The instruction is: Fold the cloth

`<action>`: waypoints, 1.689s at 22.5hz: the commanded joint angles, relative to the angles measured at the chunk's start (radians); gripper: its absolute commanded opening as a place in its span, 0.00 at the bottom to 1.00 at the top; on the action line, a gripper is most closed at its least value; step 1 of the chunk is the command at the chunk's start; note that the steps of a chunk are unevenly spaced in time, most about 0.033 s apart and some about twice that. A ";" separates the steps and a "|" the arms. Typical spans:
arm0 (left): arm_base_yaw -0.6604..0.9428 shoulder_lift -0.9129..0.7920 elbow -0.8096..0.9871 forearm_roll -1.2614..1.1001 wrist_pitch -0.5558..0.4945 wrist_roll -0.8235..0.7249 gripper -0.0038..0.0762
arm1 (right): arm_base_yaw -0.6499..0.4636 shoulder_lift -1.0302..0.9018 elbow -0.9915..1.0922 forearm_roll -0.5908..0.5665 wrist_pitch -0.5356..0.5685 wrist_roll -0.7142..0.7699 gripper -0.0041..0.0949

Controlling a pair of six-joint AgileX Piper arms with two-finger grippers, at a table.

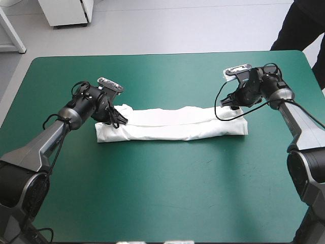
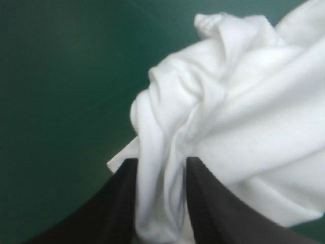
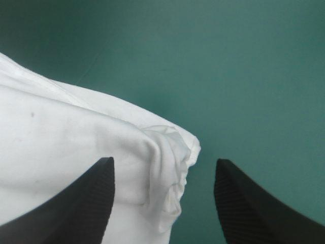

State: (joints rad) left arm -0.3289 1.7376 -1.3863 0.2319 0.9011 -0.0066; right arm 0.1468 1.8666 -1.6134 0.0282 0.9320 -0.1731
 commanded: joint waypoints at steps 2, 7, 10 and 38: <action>0.000 -0.128 -0.090 -0.004 0.081 0.007 0.48 | -0.033 -0.150 -0.043 -0.009 0.032 -0.011 0.64; -0.002 -0.234 -0.133 -0.127 0.134 0.057 0.48 | -0.102 -0.261 -0.022 -0.007 0.045 -0.002 0.64; -0.002 -0.296 -0.138 -0.307 0.137 0.161 0.40 | -0.149 -0.355 0.030 -0.007 0.047 0.009 0.64; -0.212 0.356 -0.467 -0.712 0.101 0.382 0.04 | -0.190 -0.248 0.185 0.289 0.123 -0.088 0.58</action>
State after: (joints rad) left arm -0.5345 2.1311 -1.8205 -0.4452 1.0054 0.3921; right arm -0.0235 1.6235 -1.3996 0.2599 1.0735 -0.2224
